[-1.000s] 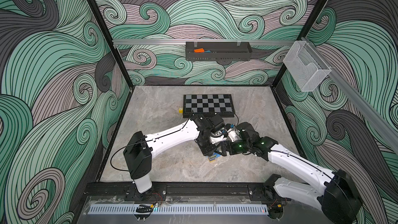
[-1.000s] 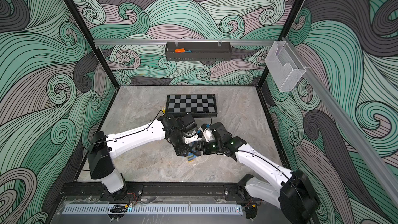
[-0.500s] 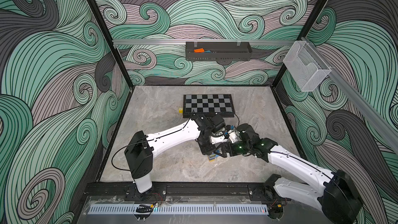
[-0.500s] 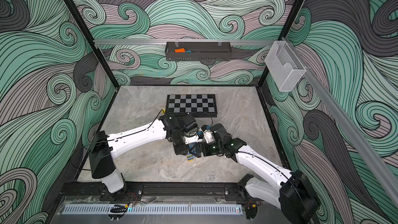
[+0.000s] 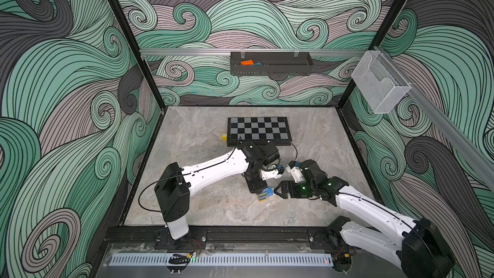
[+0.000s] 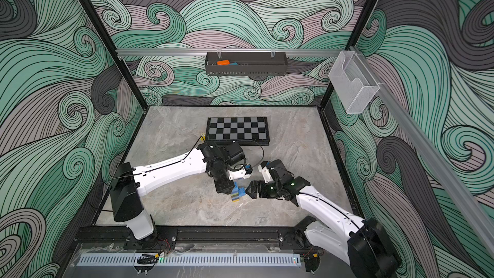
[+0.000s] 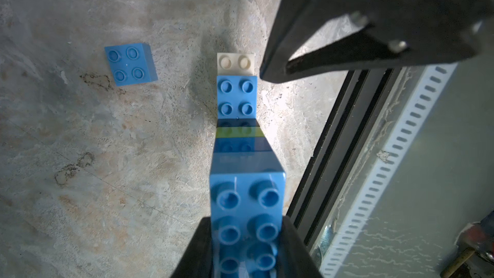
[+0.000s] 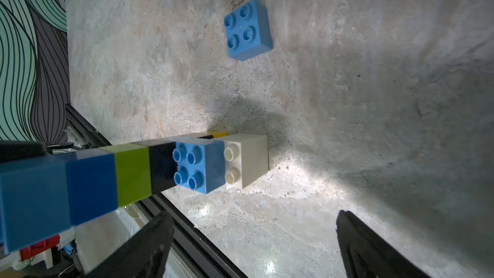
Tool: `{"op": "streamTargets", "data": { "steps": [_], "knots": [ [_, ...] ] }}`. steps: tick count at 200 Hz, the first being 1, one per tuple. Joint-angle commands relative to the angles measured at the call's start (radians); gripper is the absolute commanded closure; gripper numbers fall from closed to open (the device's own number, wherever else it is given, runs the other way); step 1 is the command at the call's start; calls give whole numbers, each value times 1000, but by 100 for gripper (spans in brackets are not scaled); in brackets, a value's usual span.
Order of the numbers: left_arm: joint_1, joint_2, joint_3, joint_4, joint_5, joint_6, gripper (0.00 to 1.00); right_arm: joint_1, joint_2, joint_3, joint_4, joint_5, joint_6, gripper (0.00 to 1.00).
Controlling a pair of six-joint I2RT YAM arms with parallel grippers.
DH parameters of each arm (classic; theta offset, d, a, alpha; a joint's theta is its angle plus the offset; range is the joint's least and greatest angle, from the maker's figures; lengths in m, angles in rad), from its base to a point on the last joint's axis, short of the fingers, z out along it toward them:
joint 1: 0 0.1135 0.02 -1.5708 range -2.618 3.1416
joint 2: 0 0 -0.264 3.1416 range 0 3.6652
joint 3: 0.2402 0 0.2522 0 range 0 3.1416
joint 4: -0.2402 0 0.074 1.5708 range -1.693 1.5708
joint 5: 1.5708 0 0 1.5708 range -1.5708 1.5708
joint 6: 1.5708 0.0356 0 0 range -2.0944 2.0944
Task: Assemble a giraffe with lego
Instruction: Assemble the lego brick with the lego brick.
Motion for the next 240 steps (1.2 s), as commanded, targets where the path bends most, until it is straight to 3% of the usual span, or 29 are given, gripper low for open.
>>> {"op": "streamTargets", "data": {
  "steps": [1,48,61,76,92,112,137,148,182,240],
  "knots": [
    [-7,0,5,-45,32,15,100,-6,4,28,46,15,23,2],
    [-7,-1,7,-37,45,8,100,-7,-23,47,42,-5,13,2],
    [-6,-6,1,-26,47,4,96,-6,-42,44,39,-18,8,2],
    [-7,-14,-2,-18,49,-2,87,-6,-77,46,23,-27,-2,2],
    [-6,-18,-1,-14,51,-4,68,-6,-116,57,-7,-34,-19,2],
    [-7,-30,-2,-1,45,-9,58,-7,-134,69,-40,-47,-32,2],
    [-7,-52,4,2,41,-18,29,-6,-147,70,-49,-55,-24,2],
    [-7,-73,2,15,37,-25,21,-7,-153,75,-53,-53,-22,2],
    [-5,-165,-45,52,8,-69,18,-6,-141,102,-61,-58,-20,2],
    [41,-362,-252,181,1,-200,14,16,-44,174,-23,-106,-60,2]
  ]
}}
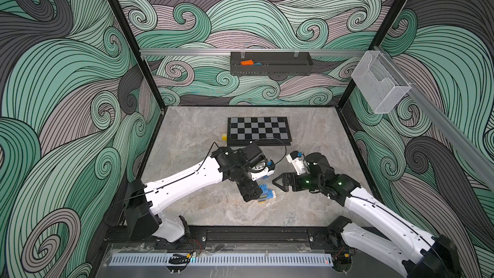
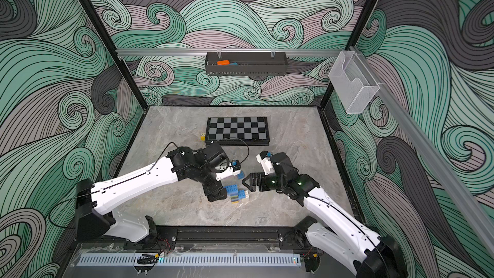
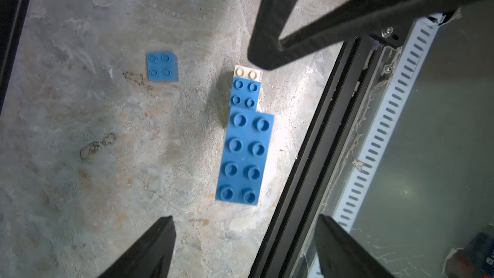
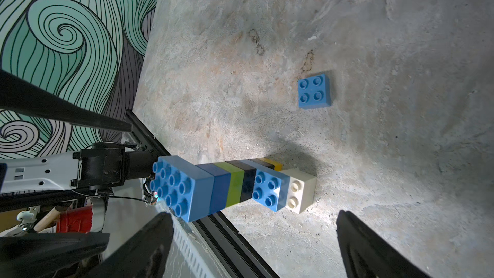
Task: Assemble a giraffe with lego
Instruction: Assemble the lego brick with the lego brick.
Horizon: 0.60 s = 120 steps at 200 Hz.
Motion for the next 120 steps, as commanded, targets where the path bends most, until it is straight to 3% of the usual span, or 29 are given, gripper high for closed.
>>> {"op": "streamTargets", "data": {
  "steps": [1,65,120],
  "knots": [
    [23,-34,-39,54,-3,-72,14,17,44,35,17,-42,-29,2],
    [69,-37,-48,76,3,-141,14,118,158,78,22,-3,-51,2],
    [87,-29,-31,77,-2,-152,14,131,222,54,-15,50,-79,2]
  ]
}}
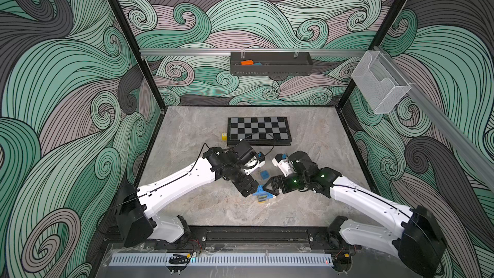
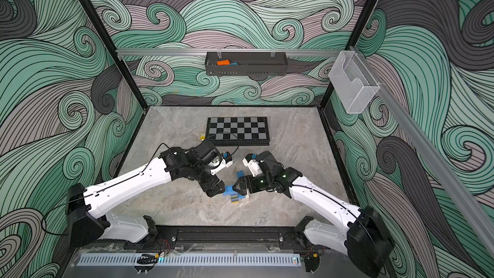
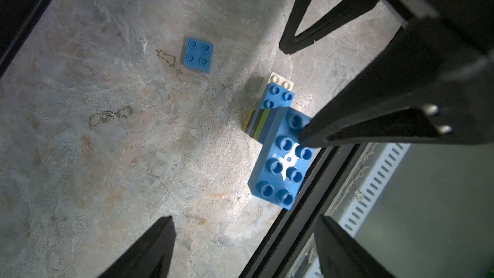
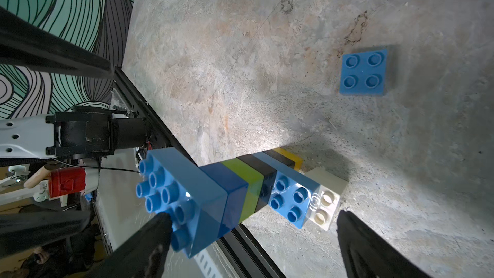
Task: Assemble a giraffe with lego
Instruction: Assemble the lego brick with the lego brick.
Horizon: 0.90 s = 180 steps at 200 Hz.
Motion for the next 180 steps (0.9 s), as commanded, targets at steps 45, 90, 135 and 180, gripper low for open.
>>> {"op": "streamTargets", "data": {
  "steps": [45,90,135,180],
  "knots": [
    [21,-3,30,1,-10,-5,14,12,37,-18,-140,153,-51,2],
    [26,6,35,2,-11,4,14,24,80,-16,-178,207,-84,2],
    [32,3,37,3,-16,7,14,25,74,-7,-185,222,-78,2],
    [58,-10,29,13,-9,-3,13,10,7,158,-241,237,-47,1]
  ]
}}
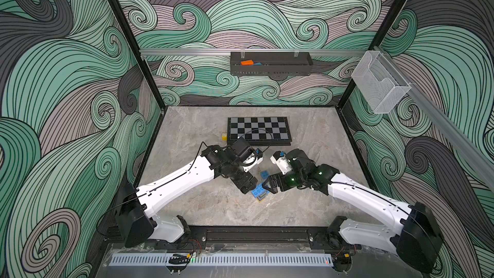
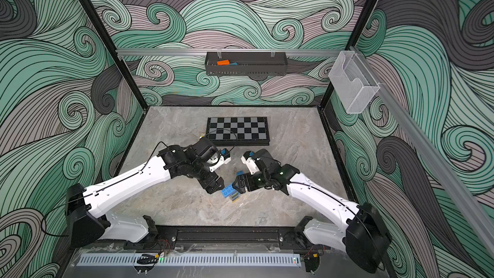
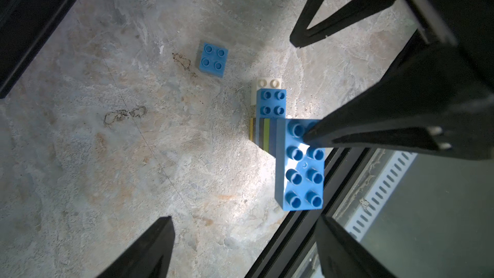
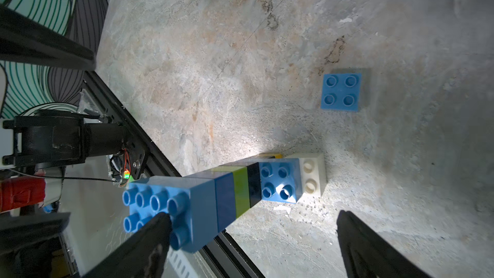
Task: Assemble a giraffe with lego
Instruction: Assemble the lego brick with the lego brick, then pick up the lego brick from the center of the board.
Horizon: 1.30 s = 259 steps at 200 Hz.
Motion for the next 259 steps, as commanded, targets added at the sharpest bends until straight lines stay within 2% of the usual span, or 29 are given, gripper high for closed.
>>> {"op": "streamTargets", "data": {
  "steps": [1,32,60,74,94,121,224,241,259],
  "knots": [
    [19,-11,22,10,-1,-1,13,-16,-20,71,-133,96,-5,1],
    [42,-34,-3,11,15,-20,13,-79,2,177,-163,27,-16,1],
    [68,-81,-48,14,11,-43,11,-143,16,192,-168,17,-90,1],
    [79,-106,-73,19,13,-53,8,-195,97,175,-151,-18,-144,1],
    [83,-132,-101,26,15,-55,7,-221,298,206,-134,-21,-236,1],
    [86,-146,-102,6,8,-61,7,-217,476,298,-134,12,-312,2],
    [101,-149,-102,-20,-4,-98,7,-79,690,362,-85,84,-342,3],
    [104,-159,-106,-19,-9,-104,7,-71,715,360,-88,110,-341,9],
    [105,-166,-108,-17,-14,-107,7,-71,733,356,-89,122,-344,21]
  ]
}}
